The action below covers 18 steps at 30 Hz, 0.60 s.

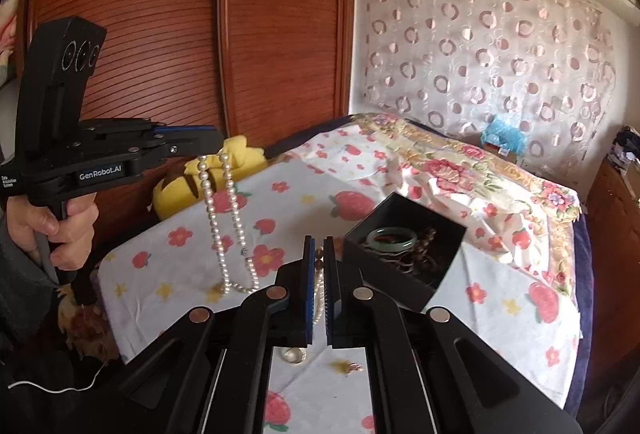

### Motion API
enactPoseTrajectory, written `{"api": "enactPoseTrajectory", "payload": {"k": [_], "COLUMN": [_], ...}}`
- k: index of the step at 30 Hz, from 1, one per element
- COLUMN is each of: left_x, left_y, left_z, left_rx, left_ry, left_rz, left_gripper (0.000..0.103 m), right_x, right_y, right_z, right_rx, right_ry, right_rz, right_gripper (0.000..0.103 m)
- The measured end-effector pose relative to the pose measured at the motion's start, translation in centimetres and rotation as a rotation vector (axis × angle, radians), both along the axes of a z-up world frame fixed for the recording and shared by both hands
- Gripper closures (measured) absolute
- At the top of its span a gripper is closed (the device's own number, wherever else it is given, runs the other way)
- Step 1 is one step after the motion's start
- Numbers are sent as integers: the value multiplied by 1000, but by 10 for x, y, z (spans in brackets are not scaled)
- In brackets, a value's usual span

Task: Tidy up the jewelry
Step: 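Carry the pearls with the left tool to the box while the right tool carries the gold chain there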

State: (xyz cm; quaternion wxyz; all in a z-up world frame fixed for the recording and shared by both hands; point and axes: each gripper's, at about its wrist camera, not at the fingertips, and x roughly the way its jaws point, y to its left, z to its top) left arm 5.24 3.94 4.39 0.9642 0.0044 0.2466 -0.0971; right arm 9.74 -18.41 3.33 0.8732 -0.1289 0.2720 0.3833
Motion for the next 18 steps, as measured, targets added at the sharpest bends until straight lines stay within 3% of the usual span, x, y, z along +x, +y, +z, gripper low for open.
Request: {"api": "enactPoseTrajectory", "payload": {"k": [18], "left_x": [56], "left_y": [-23], "left_z": [54], "left_rx": [-20], "left_ry": [-71], "left_rz": [-17], "left_gripper": [96], "right_x": [40], "right_y": [-26], "right_z": [61], "right_rx": [46], "right_ry": [-121], "right_rz": [-95], "right_gripper": [98]}}
